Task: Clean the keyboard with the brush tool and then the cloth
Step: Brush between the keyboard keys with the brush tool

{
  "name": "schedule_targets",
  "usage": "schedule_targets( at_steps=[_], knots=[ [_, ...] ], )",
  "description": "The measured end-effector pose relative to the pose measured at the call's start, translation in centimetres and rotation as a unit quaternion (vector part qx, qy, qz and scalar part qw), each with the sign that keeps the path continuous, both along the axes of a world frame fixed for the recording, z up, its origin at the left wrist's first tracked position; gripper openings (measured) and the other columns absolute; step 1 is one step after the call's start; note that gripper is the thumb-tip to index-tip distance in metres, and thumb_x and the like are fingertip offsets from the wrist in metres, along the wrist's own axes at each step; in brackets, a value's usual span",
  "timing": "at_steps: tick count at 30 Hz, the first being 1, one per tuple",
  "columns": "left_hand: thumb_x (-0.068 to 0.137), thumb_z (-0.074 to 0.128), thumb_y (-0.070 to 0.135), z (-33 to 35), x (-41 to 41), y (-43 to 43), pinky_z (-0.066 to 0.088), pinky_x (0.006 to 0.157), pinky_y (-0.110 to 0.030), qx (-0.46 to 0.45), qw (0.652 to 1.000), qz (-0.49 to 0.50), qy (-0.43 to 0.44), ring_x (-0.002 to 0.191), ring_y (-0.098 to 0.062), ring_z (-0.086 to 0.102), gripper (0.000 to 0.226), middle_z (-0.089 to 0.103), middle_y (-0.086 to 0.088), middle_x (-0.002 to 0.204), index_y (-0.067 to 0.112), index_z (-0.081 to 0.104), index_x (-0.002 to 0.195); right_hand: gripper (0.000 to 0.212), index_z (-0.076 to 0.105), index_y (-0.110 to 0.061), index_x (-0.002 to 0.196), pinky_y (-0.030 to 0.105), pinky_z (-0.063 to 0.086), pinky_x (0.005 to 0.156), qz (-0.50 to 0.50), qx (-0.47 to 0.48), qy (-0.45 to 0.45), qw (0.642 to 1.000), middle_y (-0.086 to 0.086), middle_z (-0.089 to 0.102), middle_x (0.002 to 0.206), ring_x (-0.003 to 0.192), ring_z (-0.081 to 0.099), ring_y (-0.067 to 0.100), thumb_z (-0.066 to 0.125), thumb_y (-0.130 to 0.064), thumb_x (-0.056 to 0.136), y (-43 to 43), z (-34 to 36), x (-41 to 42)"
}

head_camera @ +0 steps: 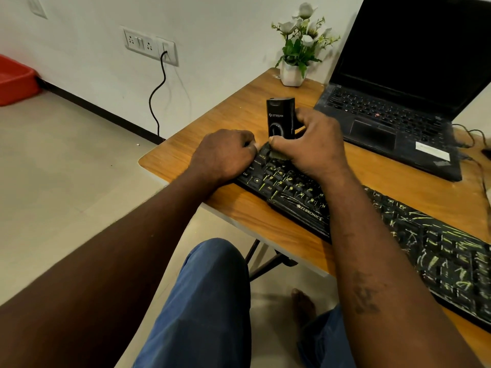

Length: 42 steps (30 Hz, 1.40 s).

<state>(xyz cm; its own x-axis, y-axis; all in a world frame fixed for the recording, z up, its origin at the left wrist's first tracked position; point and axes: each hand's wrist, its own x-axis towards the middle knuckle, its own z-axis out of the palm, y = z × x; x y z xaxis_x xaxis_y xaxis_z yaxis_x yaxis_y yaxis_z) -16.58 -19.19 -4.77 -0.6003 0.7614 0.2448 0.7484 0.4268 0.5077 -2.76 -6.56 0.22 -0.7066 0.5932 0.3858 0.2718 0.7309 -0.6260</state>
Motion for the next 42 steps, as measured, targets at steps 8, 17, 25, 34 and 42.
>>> schedule_targets(
  at_steps=[8,17,25,34,42],
  knots=[
    [0.103,0.045,0.047,0.18,0.08,-0.01,0.041,0.065,-0.034,-0.002,1.0,0.008,0.007,0.076,-0.014,0.06,0.03,0.066,0.005,0.08,0.028,0.066,0.093,0.04,0.073,-0.027,0.113,0.039,0.061,0.08,0.002,-0.007,0.001,1.0,-0.008,0.074,0.102,0.088,0.069,0.01,0.084,-0.039,0.076,0.23,0.15,0.2],
    [0.103,0.045,0.044,0.33,0.13,-0.12,0.038,0.063,-0.034,0.003,1.0,0.006,0.009,0.075,-0.016,0.06,0.031,0.066,0.003,0.079,0.026,0.066,0.09,0.039,0.074,-0.027,0.111,0.038,0.061,0.075,0.018,-0.024,0.0,1.0,-0.01,0.073,0.097,0.084,0.069,0.009,0.084,-0.039,0.075,0.32,0.13,0.23],
    [0.102,0.046,0.046,0.13,0.0,0.03,0.041,0.064,-0.034,0.003,1.0,0.003,0.005,0.074,-0.015,0.06,0.029,0.066,0.006,0.078,0.029,0.065,0.089,0.042,0.072,-0.025,0.116,0.037,0.06,0.079,0.008,-0.017,-0.001,1.0,-0.008,0.074,0.104,0.089,0.069,0.009,0.083,-0.039,0.078,0.46,0.03,0.19],
    [0.103,0.047,0.044,0.32,0.11,-0.11,0.044,0.065,-0.034,0.004,1.0,0.005,0.011,0.074,-0.015,0.061,0.029,0.067,0.004,0.078,0.027,0.067,0.092,0.045,0.071,-0.026,0.12,0.036,0.06,0.078,0.039,-0.022,-0.001,0.999,-0.011,0.071,0.104,0.089,0.068,0.007,0.084,-0.036,0.078,0.29,0.0,0.29],
    [0.103,0.046,0.045,0.34,0.13,-0.13,0.043,0.064,-0.034,-0.001,1.0,0.005,0.013,0.074,-0.015,0.061,0.029,0.067,0.004,0.078,0.027,0.066,0.091,0.047,0.07,-0.026,0.122,0.031,0.058,0.076,0.027,-0.015,0.005,1.0,-0.011,0.072,0.106,0.088,0.068,0.007,0.085,-0.036,0.078,0.83,-0.12,0.35]
  ],
)
